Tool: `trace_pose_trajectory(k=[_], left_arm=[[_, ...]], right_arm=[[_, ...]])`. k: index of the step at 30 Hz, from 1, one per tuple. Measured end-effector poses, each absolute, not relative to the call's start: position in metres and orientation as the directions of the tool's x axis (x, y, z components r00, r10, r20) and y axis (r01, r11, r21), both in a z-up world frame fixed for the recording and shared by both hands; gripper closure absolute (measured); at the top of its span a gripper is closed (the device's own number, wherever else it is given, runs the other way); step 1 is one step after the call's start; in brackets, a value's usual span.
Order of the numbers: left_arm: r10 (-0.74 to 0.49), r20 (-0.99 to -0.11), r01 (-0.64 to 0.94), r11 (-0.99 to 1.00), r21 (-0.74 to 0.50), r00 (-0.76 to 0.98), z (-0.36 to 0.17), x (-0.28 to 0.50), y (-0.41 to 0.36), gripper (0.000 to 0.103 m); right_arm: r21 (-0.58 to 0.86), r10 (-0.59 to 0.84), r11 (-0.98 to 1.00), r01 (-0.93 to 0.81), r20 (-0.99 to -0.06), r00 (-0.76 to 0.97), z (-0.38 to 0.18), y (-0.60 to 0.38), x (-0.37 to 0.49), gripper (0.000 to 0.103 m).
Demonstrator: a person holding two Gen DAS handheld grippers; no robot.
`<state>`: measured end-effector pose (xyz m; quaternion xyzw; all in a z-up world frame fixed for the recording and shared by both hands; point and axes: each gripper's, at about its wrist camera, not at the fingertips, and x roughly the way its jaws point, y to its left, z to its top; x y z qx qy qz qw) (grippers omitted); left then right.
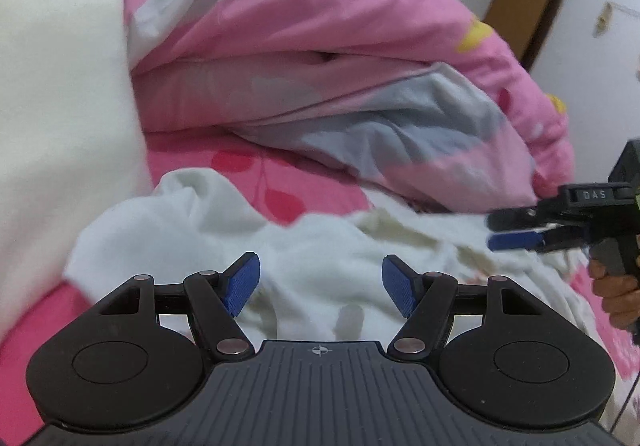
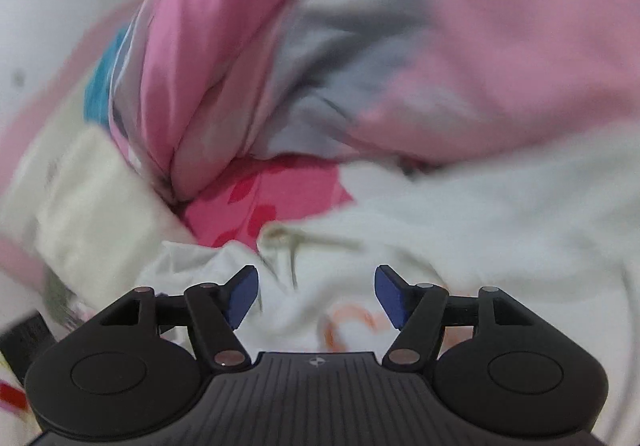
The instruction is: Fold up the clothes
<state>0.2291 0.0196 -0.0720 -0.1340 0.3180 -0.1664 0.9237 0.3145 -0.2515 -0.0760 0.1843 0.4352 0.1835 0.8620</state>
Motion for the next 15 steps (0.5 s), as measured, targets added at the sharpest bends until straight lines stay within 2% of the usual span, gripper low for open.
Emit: trace_pose_trajectory(k=[2,4,9,15], left_arm=[[-0.37,-0.546,0.198,0.916,-0.349,0.752,-0.083,0.237,0.019,0.035],[-0.376,-0.548,0.203,0.914,-0.35,0.747,-0.094,0.238,0.021,0.035],[-0.396,-0.543,0.208,0.903,-0.375,0.741,-0.1,0.241,0.029,0.034],[-0.382,-0.534,0.215,0.912,-0.349,0.755,-0.1,0.236,0.03,0.034]], right_arm=[[0.382,0.441,0.896,-0.228,-0.7,0.562,-0.077,-0.227,0.341,0.03],[0.296,0.412,0.91,-0.291,-0.723,0.554,-0.083,-0.207,0.368,0.021],[0.191,0.376,0.878,-0.439,-0.843,0.385,-0.122,-0.175,0.403,0.019],[0.161,0.378,0.826,-0.54,-0.869,0.319,-0.125,-0.17,0.379,0.017]])
